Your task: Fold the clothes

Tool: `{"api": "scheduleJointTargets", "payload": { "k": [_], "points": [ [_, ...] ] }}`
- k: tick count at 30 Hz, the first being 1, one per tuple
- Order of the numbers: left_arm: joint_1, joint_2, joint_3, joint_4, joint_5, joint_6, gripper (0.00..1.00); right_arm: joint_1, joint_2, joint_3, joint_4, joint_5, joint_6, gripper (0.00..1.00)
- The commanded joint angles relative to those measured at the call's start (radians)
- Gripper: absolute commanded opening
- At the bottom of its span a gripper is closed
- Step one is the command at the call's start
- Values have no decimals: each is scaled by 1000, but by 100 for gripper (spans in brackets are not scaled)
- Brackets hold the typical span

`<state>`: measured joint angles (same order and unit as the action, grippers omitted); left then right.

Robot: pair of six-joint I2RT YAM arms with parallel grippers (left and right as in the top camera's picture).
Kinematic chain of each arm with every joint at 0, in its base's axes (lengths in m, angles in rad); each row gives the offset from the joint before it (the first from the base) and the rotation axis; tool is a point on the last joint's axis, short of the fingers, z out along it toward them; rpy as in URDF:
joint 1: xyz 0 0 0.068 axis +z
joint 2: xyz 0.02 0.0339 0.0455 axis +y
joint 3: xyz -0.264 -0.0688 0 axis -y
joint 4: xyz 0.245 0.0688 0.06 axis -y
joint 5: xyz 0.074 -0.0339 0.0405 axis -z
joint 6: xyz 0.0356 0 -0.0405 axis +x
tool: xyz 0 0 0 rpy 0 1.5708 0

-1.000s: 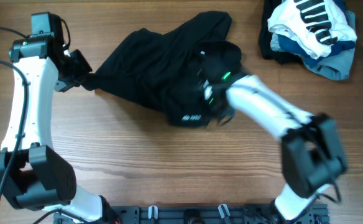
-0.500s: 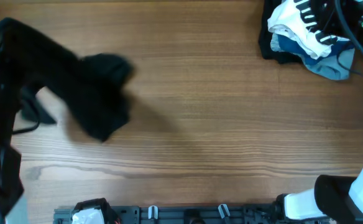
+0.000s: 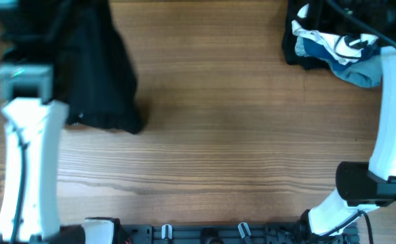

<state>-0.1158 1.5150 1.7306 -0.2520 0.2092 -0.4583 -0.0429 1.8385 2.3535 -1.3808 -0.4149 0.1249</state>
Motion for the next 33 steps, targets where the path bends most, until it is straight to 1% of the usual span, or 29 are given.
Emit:
{"api": "scheduleJointTargets", "payload": {
  "k": [1,3,5,6,9,11,12,17,20,22,25,28,29,32,33],
  "points": [
    [-263,60,49,39,52,32,4,-76,-2,2,-2,-13,-21,58],
    [-364,59,52,27,39,105,4,-93,-2,2,-10,-13,-21,59],
    [-434,51,81,36,-59,154,4,-99,-2,2,-11,-13,-31,59],
    [-444,51,126,55,-98,167,4,-99,-2,2,-7,-13,-32,60],
    [-440,51,269,98,-116,168,4,-99,-2,2,-9,-13,-32,62],
    [-433,48,317,62,-125,193,4,-99,-2,2,-24,-13,-34,62],
    [-425,43,328,14,-131,210,4,-99,-2,2,-34,-13,-47,63],
    [-374,82,328,-378,-298,220,4,-92,4,1,-70,-35,-74,64],
    [-337,141,328,-504,-328,220,4,-71,15,-20,-86,-36,-82,64],
    [-305,191,328,-570,-375,220,4,-31,15,-76,-97,-36,-99,67],
    [-235,272,328,-638,-403,219,4,61,15,-197,-71,-35,-99,69],
    [-154,336,328,-661,-404,211,4,180,15,-328,-13,-35,-96,69],
    [-122,353,328,-663,-410,188,4,222,15,-372,5,-31,-92,68],
    [-21,380,328,-661,-413,150,4,343,15,-492,48,29,-35,68],
    [21,387,328,-662,-413,139,4,396,15,-549,71,99,20,68]
  ]
}}
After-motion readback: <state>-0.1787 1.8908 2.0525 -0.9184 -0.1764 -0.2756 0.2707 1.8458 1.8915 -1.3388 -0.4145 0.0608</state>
